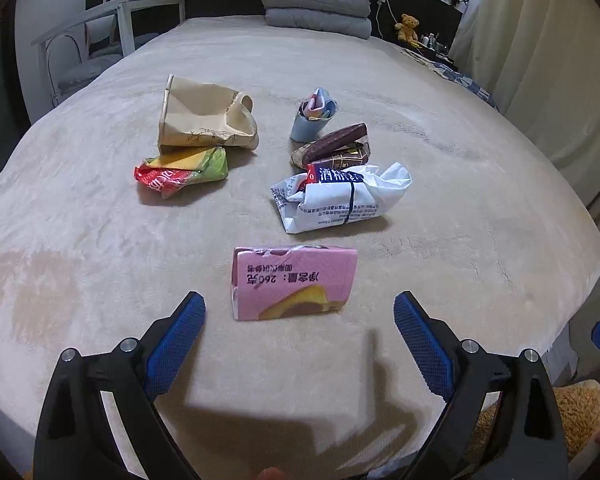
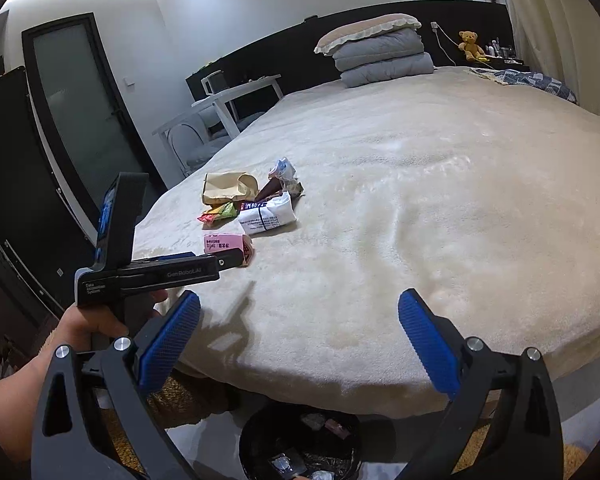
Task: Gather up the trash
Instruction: 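Raise the left tool to the bed and grasp the pink juice carton, then lift the pink carton with the left tool while the right tool grasps the white tissue package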
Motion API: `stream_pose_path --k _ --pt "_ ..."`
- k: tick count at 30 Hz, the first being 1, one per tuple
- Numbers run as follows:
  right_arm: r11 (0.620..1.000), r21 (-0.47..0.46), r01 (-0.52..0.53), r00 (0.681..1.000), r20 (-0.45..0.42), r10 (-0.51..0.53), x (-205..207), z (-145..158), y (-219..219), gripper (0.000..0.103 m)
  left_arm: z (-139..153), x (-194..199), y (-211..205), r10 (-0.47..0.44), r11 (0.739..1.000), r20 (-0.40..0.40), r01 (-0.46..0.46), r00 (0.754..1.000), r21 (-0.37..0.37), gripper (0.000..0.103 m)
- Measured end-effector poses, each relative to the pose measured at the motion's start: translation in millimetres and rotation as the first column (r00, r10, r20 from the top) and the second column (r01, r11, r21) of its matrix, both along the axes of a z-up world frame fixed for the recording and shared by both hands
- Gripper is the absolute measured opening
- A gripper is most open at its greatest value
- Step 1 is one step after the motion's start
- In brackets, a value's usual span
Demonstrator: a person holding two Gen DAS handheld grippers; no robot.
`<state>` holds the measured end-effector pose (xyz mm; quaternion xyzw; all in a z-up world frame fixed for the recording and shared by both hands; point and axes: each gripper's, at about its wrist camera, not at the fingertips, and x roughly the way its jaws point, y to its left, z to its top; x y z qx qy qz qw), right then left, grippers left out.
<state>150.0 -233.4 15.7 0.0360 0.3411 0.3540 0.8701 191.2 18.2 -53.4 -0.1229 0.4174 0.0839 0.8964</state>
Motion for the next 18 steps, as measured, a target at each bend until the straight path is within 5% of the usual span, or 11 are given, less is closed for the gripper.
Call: stream_pose_path --k 3,8,18 --pt "1.000 0.008 -0.002 1.000 -0.015 0.002 5 -2 -1 0.098 -2 8 -1 0.026 0.999 -0.010 -0.026 1.000 0.043 0.091" --pt "1.000 -0.011 -0.004 1.000 0.001 0.004 10 -3 1 0.098 -7 18 4 0.064 0.994 -0.033 -0.061 0.997 0.085 0.062" --pt "1.000 -0.017 -0.003 1.000 -0.009 0.003 19 -7 3 0.098 0 7 5 0.053 0.995 -0.002 -0.053 0.999 0.088 0.061"
